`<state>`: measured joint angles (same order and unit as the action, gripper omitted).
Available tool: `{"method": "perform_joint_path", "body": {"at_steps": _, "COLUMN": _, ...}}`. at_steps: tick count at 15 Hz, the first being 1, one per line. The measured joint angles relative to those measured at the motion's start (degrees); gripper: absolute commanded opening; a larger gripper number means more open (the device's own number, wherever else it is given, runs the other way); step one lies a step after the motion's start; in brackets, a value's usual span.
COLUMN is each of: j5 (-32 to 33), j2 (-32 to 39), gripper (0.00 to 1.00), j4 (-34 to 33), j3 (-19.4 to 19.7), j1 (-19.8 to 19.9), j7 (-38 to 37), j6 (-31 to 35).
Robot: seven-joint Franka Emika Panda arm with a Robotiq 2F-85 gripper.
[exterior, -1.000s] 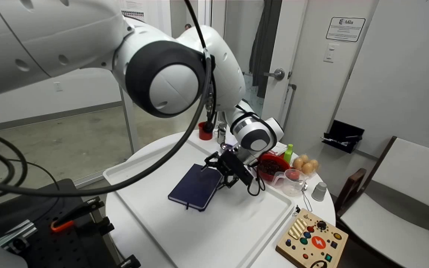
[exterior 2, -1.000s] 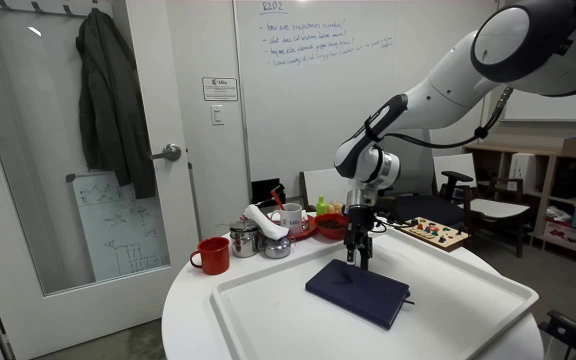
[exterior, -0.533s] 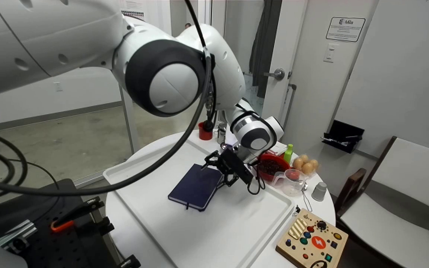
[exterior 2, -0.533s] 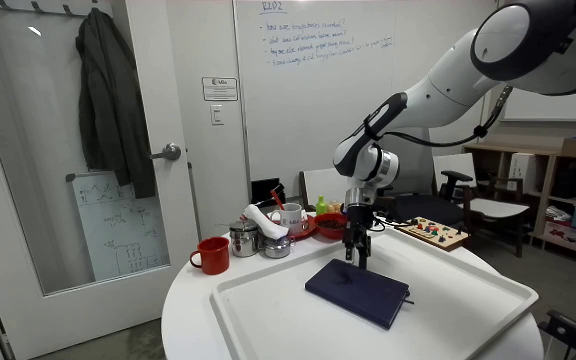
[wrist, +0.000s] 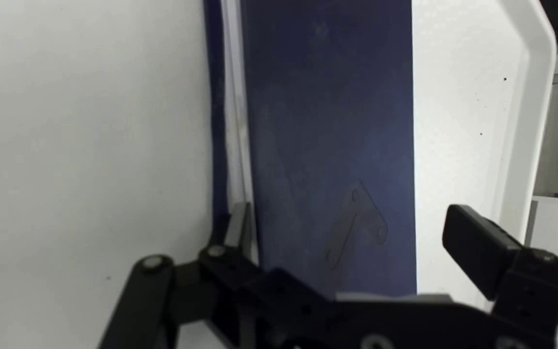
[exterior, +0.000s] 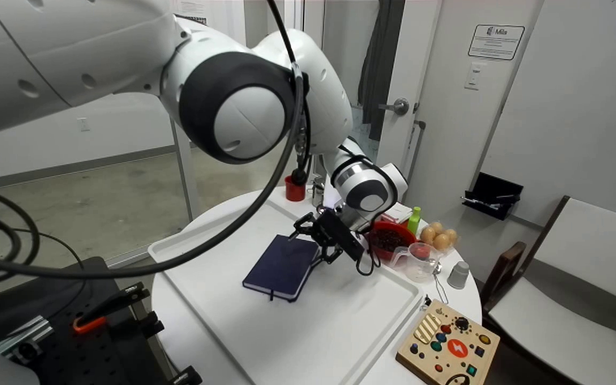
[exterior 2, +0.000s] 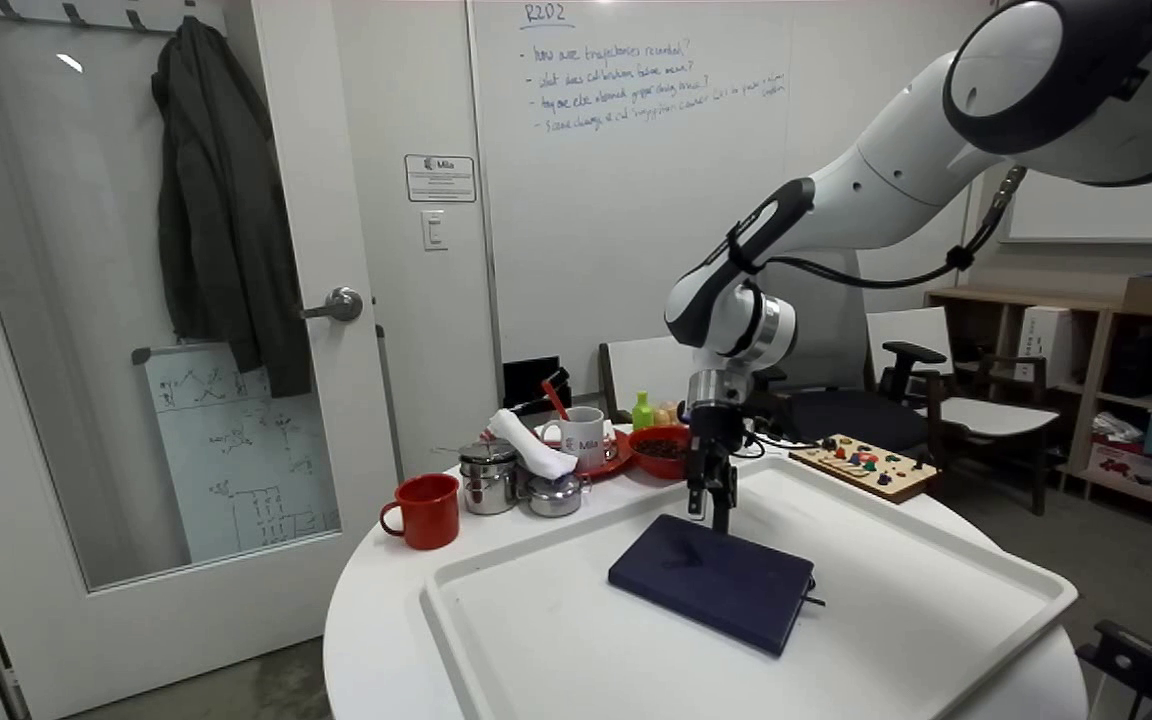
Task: Open the book on the table
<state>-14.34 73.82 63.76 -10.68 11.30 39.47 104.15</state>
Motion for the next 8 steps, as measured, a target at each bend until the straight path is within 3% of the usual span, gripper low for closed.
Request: {"method": "perform_joint_path", "body": {"at_steps": 8, "j5": 0.00, "j2": -0.90, "gripper": 1.00, "j4": 0.07, "j3": -0.71, "j1": 0.22, "j7": 3.62, "j6": -1.55}}
